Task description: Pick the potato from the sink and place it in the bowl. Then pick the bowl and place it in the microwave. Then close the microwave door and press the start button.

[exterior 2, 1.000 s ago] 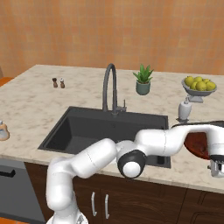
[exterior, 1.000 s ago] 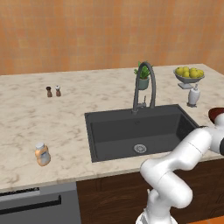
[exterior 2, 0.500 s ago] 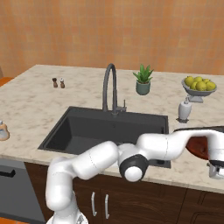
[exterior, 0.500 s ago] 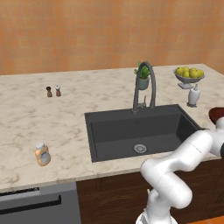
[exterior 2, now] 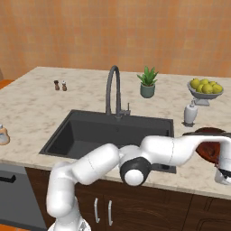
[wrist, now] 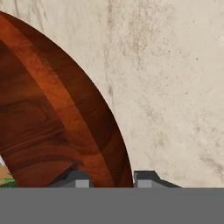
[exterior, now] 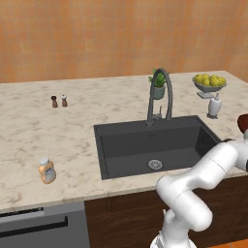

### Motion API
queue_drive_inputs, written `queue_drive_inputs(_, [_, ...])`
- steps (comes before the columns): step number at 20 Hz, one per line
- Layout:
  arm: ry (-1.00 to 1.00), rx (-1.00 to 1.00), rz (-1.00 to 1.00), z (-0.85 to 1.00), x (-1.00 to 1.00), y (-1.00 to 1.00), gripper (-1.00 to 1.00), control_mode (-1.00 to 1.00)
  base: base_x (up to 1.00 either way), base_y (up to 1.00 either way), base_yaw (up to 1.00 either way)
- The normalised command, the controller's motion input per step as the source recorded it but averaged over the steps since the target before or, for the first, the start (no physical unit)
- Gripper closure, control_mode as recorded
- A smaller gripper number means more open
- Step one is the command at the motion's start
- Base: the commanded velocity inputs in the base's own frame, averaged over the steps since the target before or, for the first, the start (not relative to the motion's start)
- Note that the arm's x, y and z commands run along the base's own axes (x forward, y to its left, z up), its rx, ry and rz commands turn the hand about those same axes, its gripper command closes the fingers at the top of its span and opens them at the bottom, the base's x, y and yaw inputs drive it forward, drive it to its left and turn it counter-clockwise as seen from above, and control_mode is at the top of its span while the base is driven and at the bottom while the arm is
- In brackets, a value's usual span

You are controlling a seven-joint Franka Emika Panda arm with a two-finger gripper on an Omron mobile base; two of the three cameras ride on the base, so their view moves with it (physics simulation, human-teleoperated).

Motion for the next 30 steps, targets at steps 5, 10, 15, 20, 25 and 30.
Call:
queue_drive_inputs(5, [-0.09, -0.04, -0.03, 0.31, -0.21, 0.94, 1.00, -1.00, 0.00, 0.00, 0.00])
queue_drive_inputs(10, [-0.15, -0.13, -0.01, 0.46, -0.33, 0.90, 1.00, -1.00, 0.00, 0.00, 0.00])
queue_drive_inputs(15, [-0.09, -0.17, 0.00, 0.42, -0.32, 0.82, 1.00, -1.00, 0.00, 0.00, 0.00])
queue_drive_inputs(20, [-0.03, -0.18, 0.00, 0.56, -0.26, 0.78, 1.00, -1.00, 0.00, 0.00, 0.00])
queue_drive_inputs(25, [0.00, -0.14, 0.00, 0.44, -0.29, 0.49, 1.00, -1.00, 0.00, 0.00, 0.00])
queue_drive_inputs(30, [0.00, -0.10, 0.00, 0.49, -0.25, 0.43, 1.00, -1.00, 0.00, 0.00, 0.00])
